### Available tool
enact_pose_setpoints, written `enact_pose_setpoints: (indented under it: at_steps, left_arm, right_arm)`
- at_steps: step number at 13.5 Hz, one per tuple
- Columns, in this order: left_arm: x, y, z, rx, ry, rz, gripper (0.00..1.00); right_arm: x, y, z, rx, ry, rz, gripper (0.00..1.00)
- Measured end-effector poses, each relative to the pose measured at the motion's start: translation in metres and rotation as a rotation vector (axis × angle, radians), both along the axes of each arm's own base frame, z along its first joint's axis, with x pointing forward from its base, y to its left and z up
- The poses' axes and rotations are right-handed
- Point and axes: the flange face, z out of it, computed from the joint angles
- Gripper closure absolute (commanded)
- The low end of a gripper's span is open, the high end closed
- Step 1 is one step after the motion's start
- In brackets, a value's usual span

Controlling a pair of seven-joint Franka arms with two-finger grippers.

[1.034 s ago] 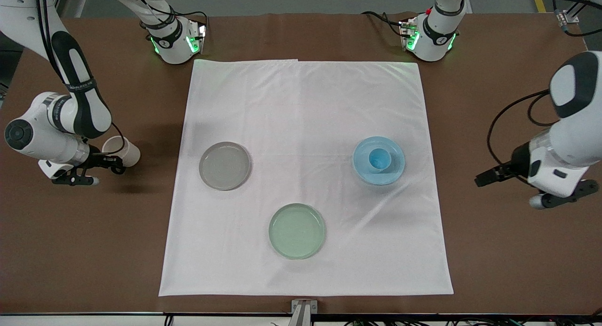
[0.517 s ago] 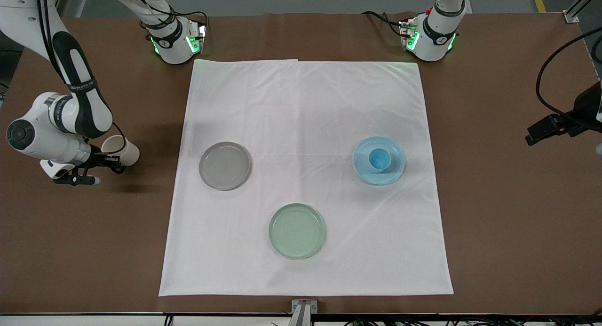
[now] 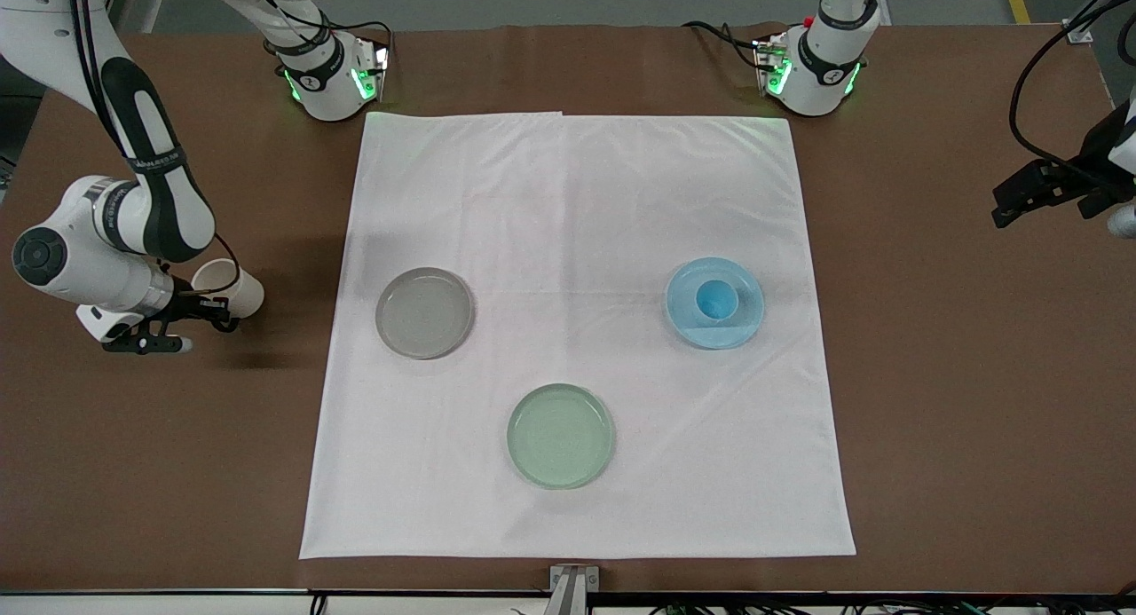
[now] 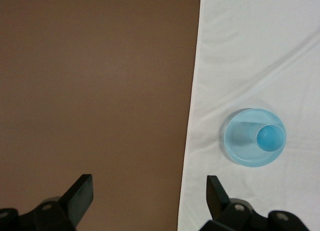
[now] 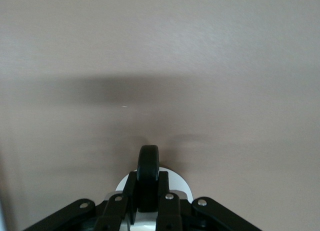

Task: Place blue cup in blue plate and white mug in gray plate
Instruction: 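Open the left gripper and withdraw it from the blue cup, then lift the white mug with the right gripper and lower it onto the gray plate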

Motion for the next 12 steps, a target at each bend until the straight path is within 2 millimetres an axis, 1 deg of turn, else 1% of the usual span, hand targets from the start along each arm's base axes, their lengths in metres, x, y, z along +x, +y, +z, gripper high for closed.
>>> enact_pose_setpoints:
  at_steps: [1,3,5,6,7,9,12]
  left_arm:
    - [-0.002,-0.003,0.002,-0.001,0.0,-0.005,0.0]
    - [-0.006,-0.011,0.004,-0.014,0.0,-0.017,0.0]
    - [-0.006,-0.014,0.003,-0.029,0.004,-0.02,0.0]
    - [-0.007,-0.014,0.002,-0.03,0.007,-0.02,0.0]
    - [-0.007,-0.014,0.001,-0.03,0.01,-0.019,0.0]
    - [-0.007,-0.013,0.0,-0.03,0.012,-0.019,0.0]
    - [-0.007,-0.013,0.0,-0.03,0.012,-0.018,0.0]
  right_arm:
    - [0.007,0.01,0.013,0.007,0.014,0.016,0.97]
    - [0.02,0.03,0.045,0.018,0.028,0.036,0.97]
    - [0.03,0.054,0.076,0.032,0.02,0.026,0.97]
    - [0.032,0.069,0.084,0.035,0.017,0.021,0.97]
    - [0.034,0.086,0.088,0.037,0.016,0.012,0.97]
    - [0.033,0.13,0.09,0.033,0.024,-0.024,0.97]
    - [0.023,0.213,0.095,0.01,0.032,-0.074,0.97]
